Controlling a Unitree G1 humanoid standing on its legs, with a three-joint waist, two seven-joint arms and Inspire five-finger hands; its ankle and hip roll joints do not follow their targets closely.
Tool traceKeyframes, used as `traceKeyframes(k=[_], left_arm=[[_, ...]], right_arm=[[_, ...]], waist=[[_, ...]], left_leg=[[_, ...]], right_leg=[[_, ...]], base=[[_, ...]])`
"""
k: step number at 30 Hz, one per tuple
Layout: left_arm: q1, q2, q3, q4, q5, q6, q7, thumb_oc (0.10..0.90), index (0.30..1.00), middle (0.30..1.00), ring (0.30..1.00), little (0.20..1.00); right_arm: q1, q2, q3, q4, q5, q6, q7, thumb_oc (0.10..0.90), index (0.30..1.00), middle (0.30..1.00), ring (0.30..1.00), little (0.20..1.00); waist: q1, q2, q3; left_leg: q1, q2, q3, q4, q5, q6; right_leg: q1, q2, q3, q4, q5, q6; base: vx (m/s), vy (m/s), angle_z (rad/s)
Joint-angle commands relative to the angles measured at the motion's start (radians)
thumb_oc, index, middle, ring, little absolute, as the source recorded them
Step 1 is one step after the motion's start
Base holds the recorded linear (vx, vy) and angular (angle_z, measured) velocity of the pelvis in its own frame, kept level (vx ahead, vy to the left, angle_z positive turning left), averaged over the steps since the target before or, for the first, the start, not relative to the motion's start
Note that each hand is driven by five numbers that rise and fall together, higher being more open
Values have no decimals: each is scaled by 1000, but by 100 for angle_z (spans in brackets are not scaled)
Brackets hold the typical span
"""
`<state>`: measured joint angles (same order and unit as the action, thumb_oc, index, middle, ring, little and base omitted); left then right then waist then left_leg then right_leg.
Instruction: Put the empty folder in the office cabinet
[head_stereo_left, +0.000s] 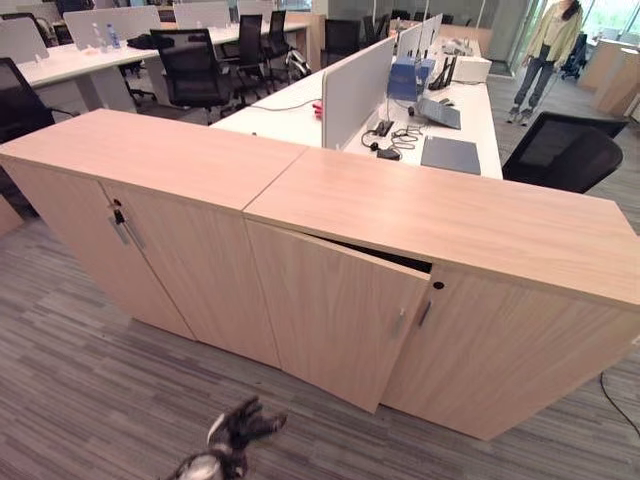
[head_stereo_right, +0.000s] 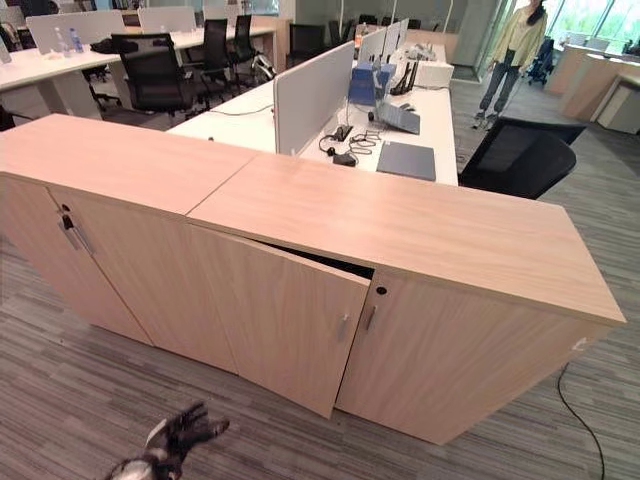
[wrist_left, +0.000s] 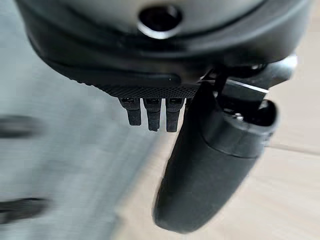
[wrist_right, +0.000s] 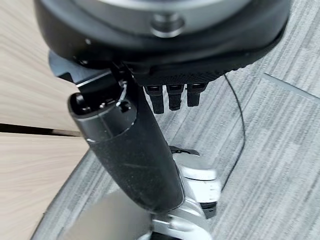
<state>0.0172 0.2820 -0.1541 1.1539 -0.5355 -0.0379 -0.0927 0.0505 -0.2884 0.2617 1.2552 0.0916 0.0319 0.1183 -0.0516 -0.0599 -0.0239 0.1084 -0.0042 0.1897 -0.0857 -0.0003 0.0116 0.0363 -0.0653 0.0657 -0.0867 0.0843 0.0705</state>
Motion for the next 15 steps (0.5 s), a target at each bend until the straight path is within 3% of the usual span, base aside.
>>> traceKeyframes(k=[1, 12, 15], left_arm=[[-84, -50, 39, 47, 55, -26, -39, 800, 900, 900, 900, 900], [-18, -51, 69, 127, 267, -58, 93, 800, 900, 900, 900, 900], [-16, -36, 19, 97, 381, -84, 154, 800, 900, 900, 900, 900]], right_arm=[[-93, -42, 18, 68, 32, -5, -18, 800, 900, 900, 900, 900], [-59, 6, 21, 77, 61, -20, -55, 800, 900, 900, 900, 900], [-45, 10, 27, 66, 74, -41, -72, 800, 900, 900, 900, 900]], waist=[[-2, 33, 14], [28, 11, 23], [31, 2, 27]], left_leg=[[-15, -63, -112, -2, -78, 22], [-26, -69, -143, -2, -72, 22], [-27, -70, -150, -2, -72, 21]], right_leg=[[23, 79, -99, 13, -101, 1], [22, 75, -121, 10, -104, -4], [23, 74, -127, 9, -106, -3]], base=[[0, 0, 0], [-5, -1, 5], [-14, -14, 11]])
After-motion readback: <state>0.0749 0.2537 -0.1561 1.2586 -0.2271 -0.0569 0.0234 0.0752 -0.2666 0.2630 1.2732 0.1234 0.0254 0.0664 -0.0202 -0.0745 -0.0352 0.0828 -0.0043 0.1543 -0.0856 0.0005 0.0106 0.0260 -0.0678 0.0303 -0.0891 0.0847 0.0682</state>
